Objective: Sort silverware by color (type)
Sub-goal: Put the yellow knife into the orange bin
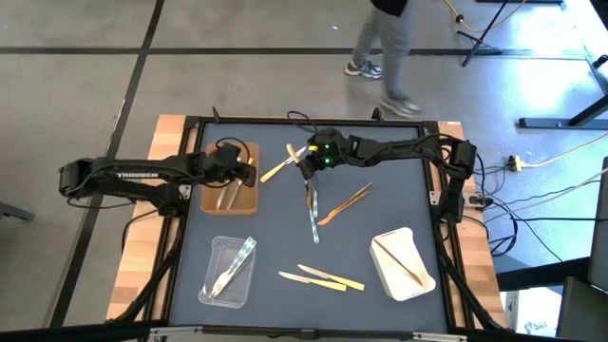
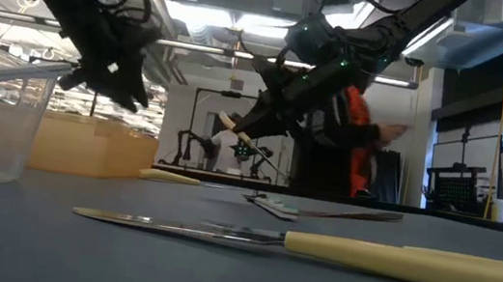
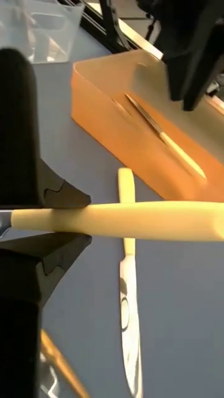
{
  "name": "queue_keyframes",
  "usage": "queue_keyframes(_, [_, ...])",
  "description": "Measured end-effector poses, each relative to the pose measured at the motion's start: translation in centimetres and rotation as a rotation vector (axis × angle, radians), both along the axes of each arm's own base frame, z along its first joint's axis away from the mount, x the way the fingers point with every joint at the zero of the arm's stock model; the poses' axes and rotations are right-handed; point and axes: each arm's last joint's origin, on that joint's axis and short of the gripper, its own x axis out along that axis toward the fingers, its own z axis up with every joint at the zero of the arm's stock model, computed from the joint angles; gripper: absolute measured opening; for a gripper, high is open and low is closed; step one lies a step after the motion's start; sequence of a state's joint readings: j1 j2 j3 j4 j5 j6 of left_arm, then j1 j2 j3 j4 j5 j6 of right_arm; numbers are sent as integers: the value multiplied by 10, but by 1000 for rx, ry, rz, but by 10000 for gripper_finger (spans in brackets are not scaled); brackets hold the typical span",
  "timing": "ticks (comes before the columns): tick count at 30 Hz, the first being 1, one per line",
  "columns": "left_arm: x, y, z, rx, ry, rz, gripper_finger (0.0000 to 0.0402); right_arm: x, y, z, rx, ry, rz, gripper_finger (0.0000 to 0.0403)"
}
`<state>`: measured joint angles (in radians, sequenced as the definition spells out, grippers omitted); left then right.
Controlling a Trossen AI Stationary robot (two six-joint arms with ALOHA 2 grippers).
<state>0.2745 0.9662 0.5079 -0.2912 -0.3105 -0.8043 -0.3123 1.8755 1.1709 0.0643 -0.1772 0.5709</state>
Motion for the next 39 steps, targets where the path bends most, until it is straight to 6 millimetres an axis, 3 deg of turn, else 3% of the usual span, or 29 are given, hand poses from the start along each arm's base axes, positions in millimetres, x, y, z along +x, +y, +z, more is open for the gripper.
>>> queue_keyframes(13, [11,-14,40,107,-368,-198,103,19,38,15,-77,-170,123,23])
queue_keyframes(24, [15,-32,43,116,-393,-306,103,29,62,32,-76,-375,262,24])
queue_keyframes(39, [18,-44,49,133,-457,-356,103,30,65,42,-41,-479,365,24])
